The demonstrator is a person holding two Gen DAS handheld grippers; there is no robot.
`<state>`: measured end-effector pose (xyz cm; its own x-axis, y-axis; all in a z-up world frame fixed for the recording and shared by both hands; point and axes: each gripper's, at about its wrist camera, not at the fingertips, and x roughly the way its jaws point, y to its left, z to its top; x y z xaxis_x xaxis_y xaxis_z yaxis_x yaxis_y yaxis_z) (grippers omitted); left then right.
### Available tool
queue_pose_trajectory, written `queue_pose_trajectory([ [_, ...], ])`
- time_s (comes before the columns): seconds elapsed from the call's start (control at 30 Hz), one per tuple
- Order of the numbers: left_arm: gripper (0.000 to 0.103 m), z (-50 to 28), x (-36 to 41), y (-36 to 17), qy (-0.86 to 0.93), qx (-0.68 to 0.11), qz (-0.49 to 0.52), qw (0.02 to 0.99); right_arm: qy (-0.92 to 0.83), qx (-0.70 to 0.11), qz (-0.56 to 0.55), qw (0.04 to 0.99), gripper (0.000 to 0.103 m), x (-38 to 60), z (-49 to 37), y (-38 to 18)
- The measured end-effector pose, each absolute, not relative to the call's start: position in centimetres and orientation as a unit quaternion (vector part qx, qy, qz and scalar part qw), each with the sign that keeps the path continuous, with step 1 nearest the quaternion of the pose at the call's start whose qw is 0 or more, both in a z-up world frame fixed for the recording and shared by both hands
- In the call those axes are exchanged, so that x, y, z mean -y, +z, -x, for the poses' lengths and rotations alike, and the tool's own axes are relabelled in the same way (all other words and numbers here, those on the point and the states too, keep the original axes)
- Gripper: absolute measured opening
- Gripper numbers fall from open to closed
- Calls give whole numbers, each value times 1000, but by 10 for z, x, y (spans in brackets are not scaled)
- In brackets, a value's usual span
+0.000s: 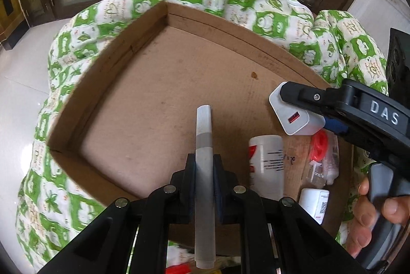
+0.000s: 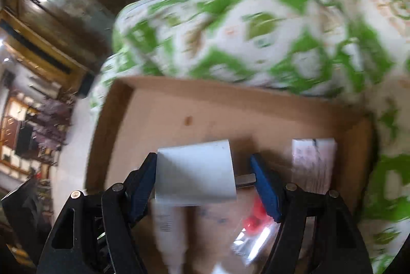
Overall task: Organize rigid objects
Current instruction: 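Lower the marker and charger block into the tray and open both grippers, then move the left gripper to the blue pen and close on it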
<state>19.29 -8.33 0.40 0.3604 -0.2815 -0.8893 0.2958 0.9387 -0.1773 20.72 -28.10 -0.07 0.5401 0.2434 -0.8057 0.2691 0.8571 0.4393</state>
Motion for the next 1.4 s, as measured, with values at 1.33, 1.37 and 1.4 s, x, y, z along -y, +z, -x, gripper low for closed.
queue_pose_trajectory([
  [1.33, 71, -71, -17, 15, -115, -495, 35, 861, 138, -445, -318, 826, 90, 245, -90, 19],
  [1.37, 71, -69, -18, 12, -118, -502, 35, 856, 170, -444, -336, 813, 90, 241, -93, 20],
  [1.4, 71, -69, -16, 9, -119, -509, 32, 852, 201, -441, -355, 799, 90, 235, -99, 20],
])
